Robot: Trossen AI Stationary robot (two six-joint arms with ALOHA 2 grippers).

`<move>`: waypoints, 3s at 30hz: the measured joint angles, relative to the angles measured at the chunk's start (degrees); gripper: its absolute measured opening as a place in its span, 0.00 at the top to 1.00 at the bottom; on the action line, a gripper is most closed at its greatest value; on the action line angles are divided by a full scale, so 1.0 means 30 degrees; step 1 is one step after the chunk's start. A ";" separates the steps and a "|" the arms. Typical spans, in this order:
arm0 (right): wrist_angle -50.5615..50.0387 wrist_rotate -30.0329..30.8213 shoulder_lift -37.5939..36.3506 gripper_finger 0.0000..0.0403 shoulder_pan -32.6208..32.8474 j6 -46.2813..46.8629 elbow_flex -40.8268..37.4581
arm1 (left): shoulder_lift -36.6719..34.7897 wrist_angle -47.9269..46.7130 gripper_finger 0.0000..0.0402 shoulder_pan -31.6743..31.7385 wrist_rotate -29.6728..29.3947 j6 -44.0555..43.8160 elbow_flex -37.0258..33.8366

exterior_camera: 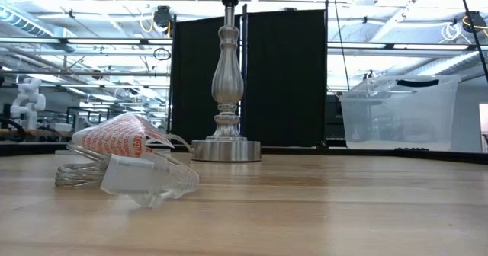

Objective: Screw lightbulb
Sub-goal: Remove the lightbulb from the silver lamp and put it on the table

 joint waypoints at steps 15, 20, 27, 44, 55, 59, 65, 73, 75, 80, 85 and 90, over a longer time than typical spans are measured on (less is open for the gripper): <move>0.2381 0.1907 -0.0304 0.46 0.0516 -0.1802 -0.0007 | 0.1865 0.7564 0.92 0.3565 0.1605 -0.1246 -0.4562; 0.2160 0.1785 -0.1448 0.35 0.1363 -0.1343 -0.0007 | 0.1865 0.8162 0.76 0.4075 0.3655 -0.1311 -0.4562; -0.0889 -0.4368 -0.3560 0.31 0.1902 0.3762 -0.0007 | 0.1865 0.9032 0.52 0.4070 0.5057 -0.1311 -0.4562; -0.0723 -0.6558 -0.3439 0.31 0.0532 0.5673 -0.0007 | 0.5521 1.4527 0.44 0.4591 0.5989 -0.2268 -0.4562; -0.0617 -0.6631 -0.3439 0.33 0.0364 0.5651 -0.0007 | 0.7833 1.5686 0.44 0.4944 0.6865 -0.2820 -0.3487; -0.0608 -0.6631 -0.3439 0.34 0.0357 0.5644 -0.0007 | 0.8105 1.5536 0.44 0.4944 0.7033 -0.2807 -0.3061; -0.0771 -0.6630 -0.3383 0.35 0.0357 0.5667 -0.0007 | 0.8116 1.5505 0.54 0.4842 0.7202 -0.2805 -0.3047; -0.0683 -0.6652 -0.2930 0.35 0.0241 0.5688 -0.0007 | 0.8087 1.5245 0.77 0.4842 0.7521 -0.2869 -0.3010; -0.0743 -0.6669 -0.2900 0.35 0.0142 0.5701 -0.0007 | 0.8087 1.5143 0.79 0.4842 0.7521 -0.2921 -0.3010; -0.0320 -0.8010 -0.2914 0.35 -0.0007 0.6678 -0.0007 | 0.8072 1.4885 0.80 0.4849 0.7500 -0.2954 -0.2988; 0.0101 -0.8183 -0.2724 0.35 -0.0132 0.7925 0.0003 | 0.8065 1.4719 0.80 0.4856 0.7456 -0.2986 -0.2981; 0.0744 -0.9968 -0.2136 0.34 -0.0582 0.9652 0.0000 | 0.8065 1.4635 0.80 0.4857 0.7365 -0.3162 -0.2981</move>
